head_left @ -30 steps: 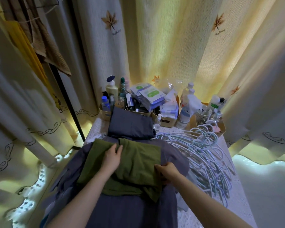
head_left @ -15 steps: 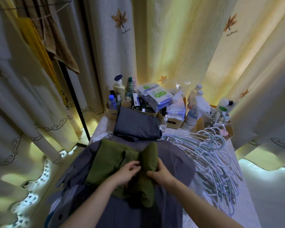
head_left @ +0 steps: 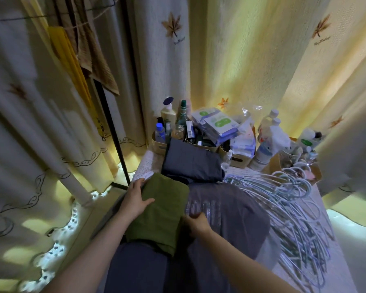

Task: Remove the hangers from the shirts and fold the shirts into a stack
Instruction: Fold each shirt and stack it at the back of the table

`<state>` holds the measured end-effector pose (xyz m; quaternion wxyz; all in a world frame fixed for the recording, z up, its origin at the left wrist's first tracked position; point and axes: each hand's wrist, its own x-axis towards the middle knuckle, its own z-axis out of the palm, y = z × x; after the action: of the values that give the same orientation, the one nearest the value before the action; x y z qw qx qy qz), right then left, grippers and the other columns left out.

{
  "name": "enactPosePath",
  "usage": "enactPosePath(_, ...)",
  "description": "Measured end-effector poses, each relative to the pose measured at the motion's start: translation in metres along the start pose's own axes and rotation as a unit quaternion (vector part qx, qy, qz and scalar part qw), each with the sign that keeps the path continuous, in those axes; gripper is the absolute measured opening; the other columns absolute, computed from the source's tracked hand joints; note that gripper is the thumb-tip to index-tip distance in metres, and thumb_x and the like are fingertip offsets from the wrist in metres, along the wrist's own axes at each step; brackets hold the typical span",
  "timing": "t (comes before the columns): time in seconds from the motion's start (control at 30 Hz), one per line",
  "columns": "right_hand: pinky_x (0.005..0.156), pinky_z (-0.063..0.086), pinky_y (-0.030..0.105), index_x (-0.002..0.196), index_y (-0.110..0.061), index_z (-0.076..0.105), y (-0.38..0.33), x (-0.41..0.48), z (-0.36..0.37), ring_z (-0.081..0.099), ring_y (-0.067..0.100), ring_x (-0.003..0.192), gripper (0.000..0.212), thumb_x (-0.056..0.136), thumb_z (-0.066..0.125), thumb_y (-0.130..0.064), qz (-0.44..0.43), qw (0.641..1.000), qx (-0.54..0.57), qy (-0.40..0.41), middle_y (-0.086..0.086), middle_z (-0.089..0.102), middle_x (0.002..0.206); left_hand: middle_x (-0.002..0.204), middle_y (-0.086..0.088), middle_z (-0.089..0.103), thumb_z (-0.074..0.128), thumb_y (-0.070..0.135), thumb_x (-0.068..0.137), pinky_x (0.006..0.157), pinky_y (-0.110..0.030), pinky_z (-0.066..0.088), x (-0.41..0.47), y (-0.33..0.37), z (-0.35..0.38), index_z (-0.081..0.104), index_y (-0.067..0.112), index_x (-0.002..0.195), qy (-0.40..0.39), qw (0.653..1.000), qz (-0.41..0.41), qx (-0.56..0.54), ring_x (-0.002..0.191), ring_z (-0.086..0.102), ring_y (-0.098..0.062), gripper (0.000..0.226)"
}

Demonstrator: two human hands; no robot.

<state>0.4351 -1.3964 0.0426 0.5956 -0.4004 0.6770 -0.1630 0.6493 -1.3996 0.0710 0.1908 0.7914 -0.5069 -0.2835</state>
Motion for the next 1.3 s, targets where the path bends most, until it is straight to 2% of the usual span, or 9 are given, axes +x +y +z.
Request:
enactPosePath(0.2,0.06,0.049,0.02,0.122,0.0,0.05,0.015,-0.002,0.024,0.062,0.017,0.089,0.049,0.084,0.07,-0.025,0.029,0.988,0.128,-0.076,0.01,0.064,0.108,0.148,-0.008,0.027,0.076,0.031,0.076,0.11,-0.044,0.032,0.003,0.002,0.007,0.02,0.02,0.146,0.044,0.987,0.064,0.139,0.137,0.028,-0.029,0.091)
enactPosePath(0.33,0.072,0.056,0.022,0.116,-0.006,0.05,-0.009,-0.009,-0.003,0.063,0.017,0.09,0.029,0.089,0.06,-0.005,-0.098,0.984,0.116,-0.091,0.017,0.062,0.116,0.157,0.003,0.014,0.084,0.052,0.057,0.117,-0.042,0.023,0.027,0.04,-0.022,0.007,0.036,0.149,-0.12,0.975,0.177,0.065,0.144,0.018,-0.021,0.121)
enactPosePath(0.47,0.085,0.05,0.029,0.118,-0.013,0.046,-0.045,-0.028,-0.06,0.057,0.013,0.095,0.03,0.091,0.056,-0.006,-0.275,0.937,-0.099,-0.19,0.005,0.057,0.11,0.158,0.012,0.014,0.083,0.058,0.046,0.118,-0.035,0.018,0.047,0.073,-0.036,0.004,0.049,0.145,-0.249,0.939,0.234,-0.031,0.144,0.014,-0.01,0.127)
enactPosePath(0.63,0.093,0.05,0.03,0.12,-0.015,0.053,-0.106,-0.042,-0.114,0.058,0.02,0.107,0.025,0.095,0.055,-0.012,-0.342,0.896,-0.193,-0.205,0.007,0.058,0.117,0.131,0.016,0.055,0.084,0.05,0.06,0.107,-0.037,0.041,0.058,0.094,-0.031,0.048,0.047,0.125,-0.43,0.872,0.225,-0.057,0.121,0.052,-0.006,0.074)
enactPosePath(0.77,0.083,0.052,0.019,0.12,-0.03,0.055,-0.114,-0.033,-0.142,0.063,0.005,0.101,0.043,0.082,0.073,-0.029,-0.191,0.931,-0.198,-0.241,-0.007,0.064,0.113,0.106,0.011,0.067,0.073,0.059,0.068,0.098,-0.032,0.048,0.067,0.099,-0.024,0.061,0.035,0.105,-0.322,0.917,0.202,-0.121,0.101,0.062,-0.007,0.046)
enactPosePath(0.9,0.073,0.052,0.024,0.113,0.0,0.059,-0.106,0.003,-0.136,0.06,0.013,0.077,0.028,0.086,0.062,-0.002,-0.175,0.956,-0.202,-0.117,0.006,0.062,0.09,0.095,0.024,0.057,0.065,0.052,0.078,0.069,-0.004,0.042,0.091,0.105,-0.03,0.055,0.037,0.107,-0.159,0.96,0.139,-0.185,0.09,0.056,0.006,0.035)
enactPosePath(1.03,0.05,0.049,0.024,0.088,-0.005,0.059,-0.138,0.035,-0.129,0.057,0.013,0.052,0.013,0.092,0.048,0.002,-0.165,0.986,0.014,0.02,0.008,0.055,0.069,0.106,0.005,0.063,0.062,0.047,0.085,0.085,-0.028,0.045,0.126,0.116,-0.03,0.057,0.02,0.118,-0.047,0.978,0.091,-0.184,0.102,0.058,-0.019,0.043)
enactPosePath(1.13,0.067,0.045,0.037,0.085,-0.005,0.057,-0.158,0.063,-0.118,0.053,0.025,0.072,0.013,0.091,0.046,-0.002,-0.162,0.978,0.041,0.125,0.018,0.055,0.08,0.121,-0.011,0.062,0.069,0.041,0.082,0.1,-0.041,0.045,0.141,0.131,-0.023,0.054,0.009,0.125,0.004,0.977,0.049,-0.209,0.111,0.057,-0.029,0.055)
enactPosePath(1.3,0.089,0.045,0.039,0.136,-0.001,0.041,-0.146,0.081,-0.11,0.055,0.025,0.1,0.044,0.093,0.05,-0.008,-0.146,0.982,0.047,0.114,0.02,0.056,0.126,0.143,-0.016,0.042,0.073,0.015,0.081,0.107,-0.04,0.037,0.145,0.131,-0.009,0.027,0.004,0.143,-0.031,0.978,-0.016,-0.206,0.129,0.044,-0.031,0.078)
